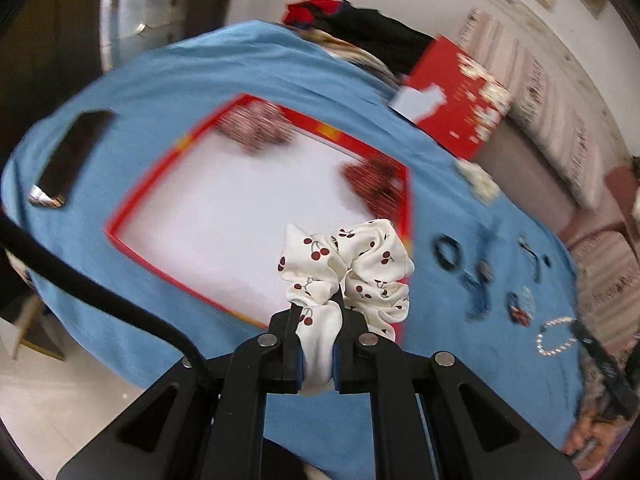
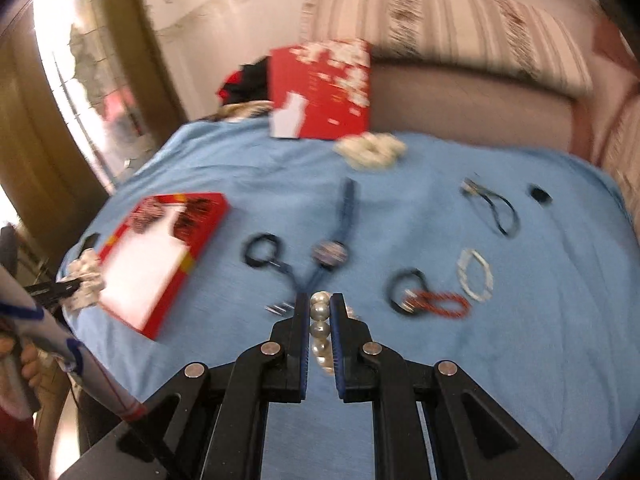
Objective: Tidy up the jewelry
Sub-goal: 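Lift white scrunchie with left tool while right tool lifts pearl bracelet, then lower white scrunchie into tray with left tool while right tool releases pearl bracelet there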
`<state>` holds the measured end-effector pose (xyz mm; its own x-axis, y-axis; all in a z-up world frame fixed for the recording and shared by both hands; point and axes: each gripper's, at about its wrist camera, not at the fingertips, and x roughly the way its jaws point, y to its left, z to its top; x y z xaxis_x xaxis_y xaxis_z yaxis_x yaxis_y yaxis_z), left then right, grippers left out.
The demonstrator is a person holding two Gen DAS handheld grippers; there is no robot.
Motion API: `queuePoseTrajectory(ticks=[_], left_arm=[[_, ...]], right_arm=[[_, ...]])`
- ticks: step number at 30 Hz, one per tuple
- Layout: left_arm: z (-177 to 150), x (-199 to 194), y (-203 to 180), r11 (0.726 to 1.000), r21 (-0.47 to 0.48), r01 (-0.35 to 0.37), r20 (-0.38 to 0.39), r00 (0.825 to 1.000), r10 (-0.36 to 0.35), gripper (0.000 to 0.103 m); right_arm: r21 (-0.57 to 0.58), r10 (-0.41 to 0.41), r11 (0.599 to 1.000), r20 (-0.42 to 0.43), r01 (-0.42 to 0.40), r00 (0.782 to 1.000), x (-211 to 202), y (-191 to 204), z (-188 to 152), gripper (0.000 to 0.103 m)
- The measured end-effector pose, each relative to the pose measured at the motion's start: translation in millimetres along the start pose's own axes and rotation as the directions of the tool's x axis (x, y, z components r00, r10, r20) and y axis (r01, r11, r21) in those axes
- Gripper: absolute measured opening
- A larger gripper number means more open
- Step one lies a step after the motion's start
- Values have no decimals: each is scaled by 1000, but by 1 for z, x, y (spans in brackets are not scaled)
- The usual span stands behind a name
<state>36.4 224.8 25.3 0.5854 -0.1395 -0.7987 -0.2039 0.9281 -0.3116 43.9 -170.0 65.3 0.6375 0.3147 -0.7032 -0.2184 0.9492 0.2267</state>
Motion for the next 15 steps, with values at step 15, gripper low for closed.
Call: queuePoseTrajectory(ticks=[15], left_arm=[[82,77,84,992,-84,-99,-86,992,92,9]], right_arm=[[-217,160,957,-151,-190,976,106,189,52,11]])
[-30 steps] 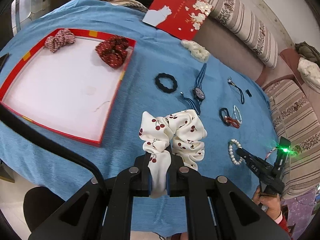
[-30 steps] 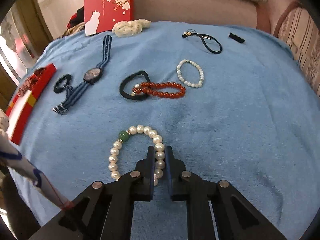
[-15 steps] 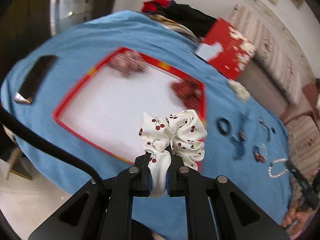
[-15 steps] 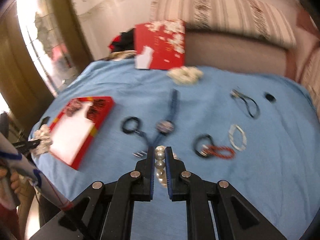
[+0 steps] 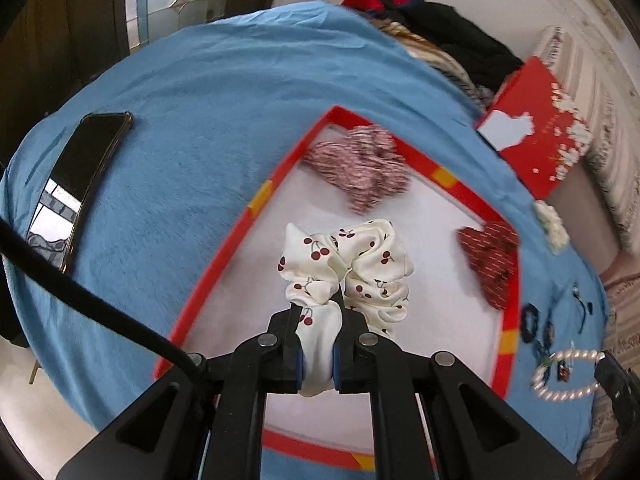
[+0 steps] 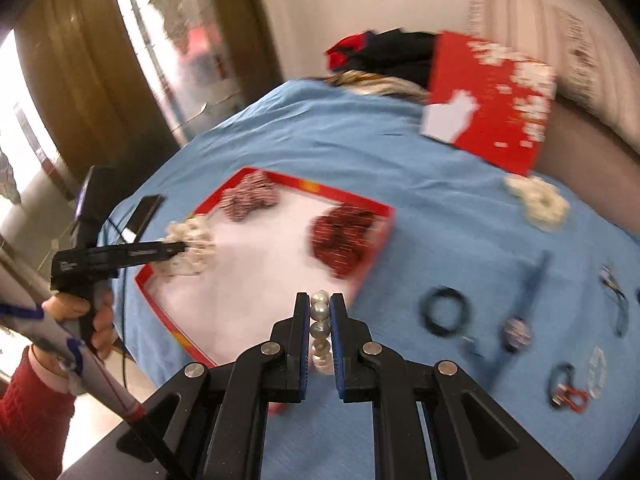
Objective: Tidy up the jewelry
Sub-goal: 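Lower white scrunchie into tray with left tool while right tool releases pearl bracelet there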
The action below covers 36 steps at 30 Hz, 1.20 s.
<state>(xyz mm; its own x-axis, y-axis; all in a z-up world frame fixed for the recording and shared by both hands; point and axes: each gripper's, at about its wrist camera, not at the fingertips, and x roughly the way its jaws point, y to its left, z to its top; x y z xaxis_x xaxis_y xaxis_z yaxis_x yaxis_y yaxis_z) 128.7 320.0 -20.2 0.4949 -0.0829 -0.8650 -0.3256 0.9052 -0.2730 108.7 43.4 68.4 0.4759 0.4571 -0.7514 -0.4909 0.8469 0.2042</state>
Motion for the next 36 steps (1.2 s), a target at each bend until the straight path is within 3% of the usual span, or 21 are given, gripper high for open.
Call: queuePoseTrajectory(ticks=[6,12,24,30,31,33,36], left_arm=[[15,16,16,999,-13,-37,-8,999,37,9],[22,28,21,999,-16,-48,-19,999,47,10],[18,24,24,1000,-20,-19,18,1000,19,22],[10,10,18,1000,-10,-18,55,998,18,40],[9,6,16,1000,-6,-22,65,998,22,43],[9,-1,13,999,-2,-40,85,996,40,46],[8,-17,6,998,3,-68,127,990,67,48]], right_arm=[[5,124,992,-67,-124,990,63,58,23,11],[152,298,948,-107,-281,948,95,68,11,11],[80,137,989,-217,-122,967,104,53,-49,11],[-13,83,996,-201,-88,976,94,60,-57,12],[-34,72,996,-191,-80,979,91,62,-58,13],[-63,53,996,-160,-64,986,84,66,-57,36],[-74,53,995,-97,-60,994,62,65,-55,40]])
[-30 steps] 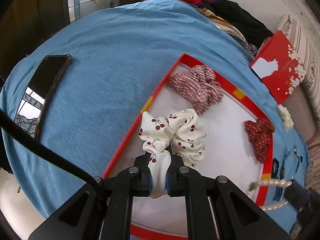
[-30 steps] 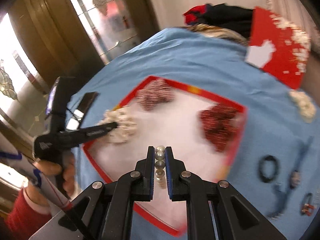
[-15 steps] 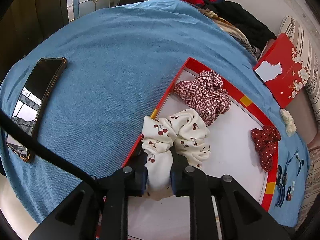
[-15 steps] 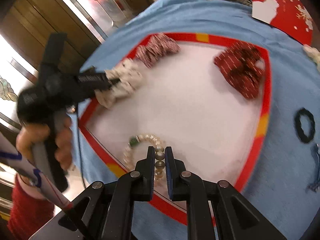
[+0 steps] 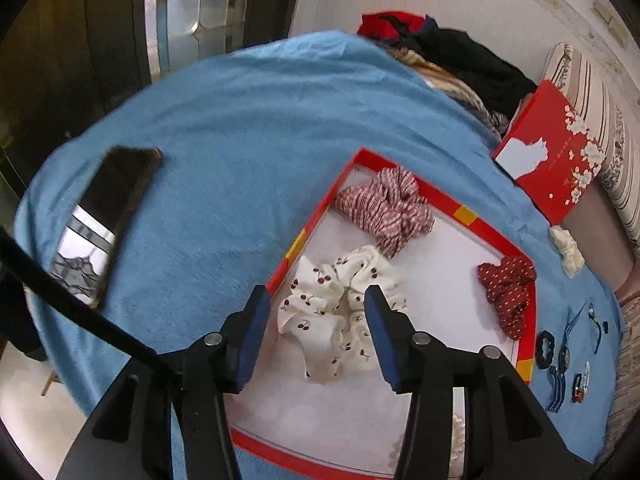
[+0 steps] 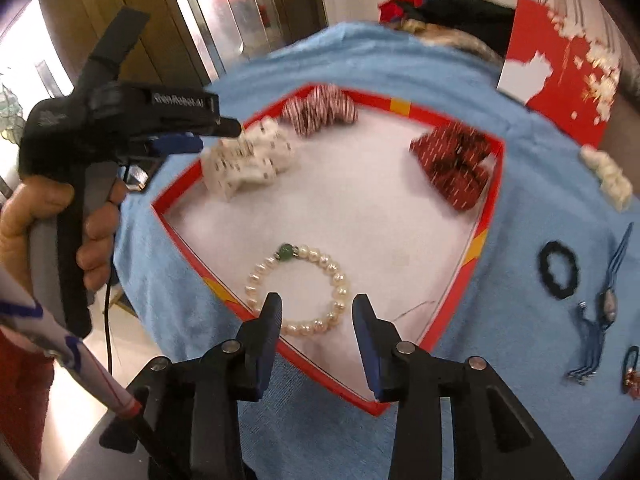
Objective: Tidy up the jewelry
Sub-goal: 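Lower white scrunchie into tray with left tool while right tool releases pearl bracelet there, then withdraw both open tools from the tray toward the remaining jewelry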
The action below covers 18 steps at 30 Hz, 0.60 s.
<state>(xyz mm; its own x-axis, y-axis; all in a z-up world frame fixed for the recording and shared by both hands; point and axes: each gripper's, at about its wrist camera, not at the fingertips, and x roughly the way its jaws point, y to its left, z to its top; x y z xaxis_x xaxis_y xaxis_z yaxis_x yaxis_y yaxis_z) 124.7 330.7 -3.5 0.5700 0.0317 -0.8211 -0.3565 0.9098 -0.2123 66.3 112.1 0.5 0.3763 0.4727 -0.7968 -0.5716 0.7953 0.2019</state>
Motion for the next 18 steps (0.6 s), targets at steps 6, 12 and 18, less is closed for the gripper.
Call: queuePoseTrajectory(ticks=[6,12,18], left_arm=[[-14,-45,-28,1000,25,-12,78,997,11,51],[-57,-83,-79,996,89,24,120,992,-35,55],[-104,-104,-135,986,153,66,132,987,-87,55]], right_arm=[[-5,-56,998,96,57,994,-53,-19,-19,47],[47,-162,986,122,158,979,-96,-66,-64,50],[219,-257,947,87,233,963,-127,-136,-124,52]])
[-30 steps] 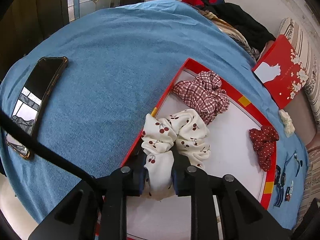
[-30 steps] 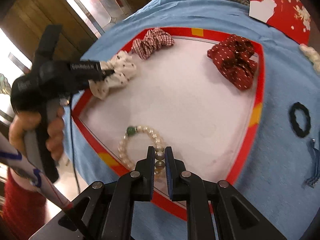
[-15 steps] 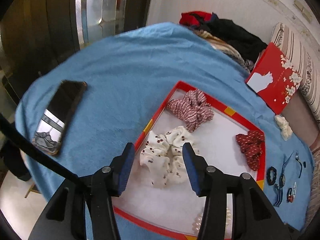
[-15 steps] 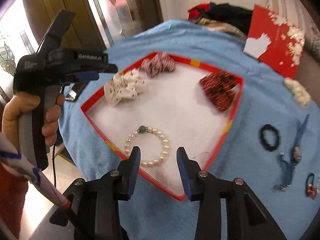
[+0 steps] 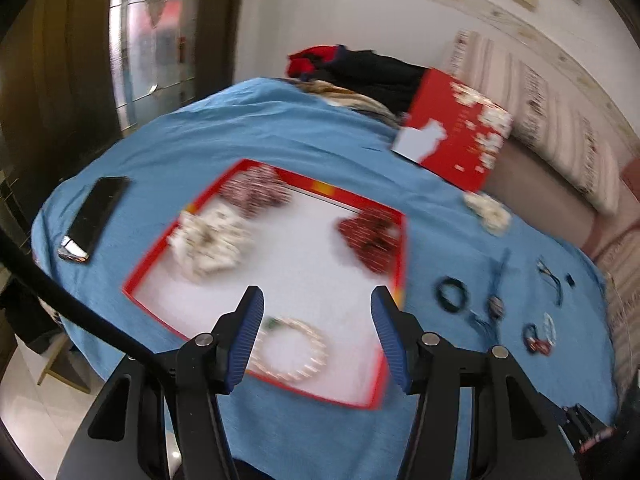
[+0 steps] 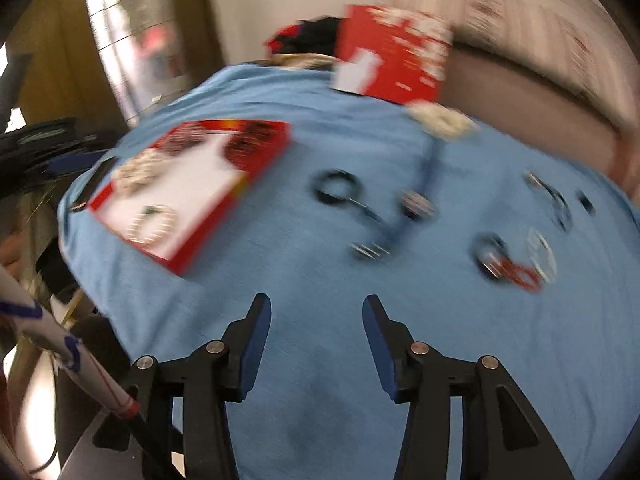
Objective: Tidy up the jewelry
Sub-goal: 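Withdraw both open tools from the tray toward the remaining jewelry, then grasp blue striped watch with left tool while right tool grasps black hair tie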
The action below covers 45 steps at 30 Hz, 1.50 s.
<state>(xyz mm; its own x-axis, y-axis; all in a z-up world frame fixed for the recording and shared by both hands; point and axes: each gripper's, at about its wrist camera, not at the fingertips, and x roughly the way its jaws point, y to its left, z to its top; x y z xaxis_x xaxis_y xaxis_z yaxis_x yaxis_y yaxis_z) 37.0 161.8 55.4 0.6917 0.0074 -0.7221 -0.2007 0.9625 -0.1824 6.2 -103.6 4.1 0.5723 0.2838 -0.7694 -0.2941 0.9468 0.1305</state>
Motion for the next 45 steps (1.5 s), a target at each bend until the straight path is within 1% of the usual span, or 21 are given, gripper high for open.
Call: queuePoseTrajectory(ticks=[2,5,8,9,12,14,16,19,23,29,35,40,45], left_arm=[[-10,-3,-19,1000,10,22,-11,1000,-22,55],[-31,-7,-47,999,11,50,-24,998,-50,55],[-58,-6,-68,999,23,42,-44,998,-41,55],[-67,-5,-73,999,25,43,-56,998,-42,55],[-98,5,-91,997,55,54,-131,990,-47,55],[-118,10,-105,993,99,61,-172,984,-43,55],[-131,11,-116,988,141,69,-187,981,-42,55],[-143,8,-130,980,184,78,-187,981,-43,55],[-149,4,-138,975,205,85,-182,982,-47,55],[-153,10,-140,971,217,102,-211,976,-55,55],[-152,18,-141,968,227,106,-220,974,-55,55],[-135,26,-141,969,222,111,-214,975,-62,55],[-102,41,-154,959,244,141,-199,976,-92,55]], right_arm=[[82,-20,996,-11,21,1000,-3,-30,-13,52],[212,-26,977,-12,28,1000,-11,-68,-30,52],[279,-40,959,-3,39,999,-19,-91,-45,52],[290,-45,956,-1,43,999,-20,-94,-48,52],[317,-52,947,5,48,999,-25,-106,-58,52],[333,-54,942,11,47,998,-28,-113,-64,52],[348,-54,937,16,45,998,-28,-118,-67,52],[365,-59,930,22,47,998,-31,-124,-73,52],[379,-67,924,23,53,998,-33,-131,-78,52],[394,-86,916,12,74,996,-31,-141,-80,52],[400,-98,912,-7,92,995,-24,-147,-78,52],[380,-101,920,-15,99,995,-17,-150,-69,52],[351,-135,928,10,123,991,-14,-165,-42,52]])
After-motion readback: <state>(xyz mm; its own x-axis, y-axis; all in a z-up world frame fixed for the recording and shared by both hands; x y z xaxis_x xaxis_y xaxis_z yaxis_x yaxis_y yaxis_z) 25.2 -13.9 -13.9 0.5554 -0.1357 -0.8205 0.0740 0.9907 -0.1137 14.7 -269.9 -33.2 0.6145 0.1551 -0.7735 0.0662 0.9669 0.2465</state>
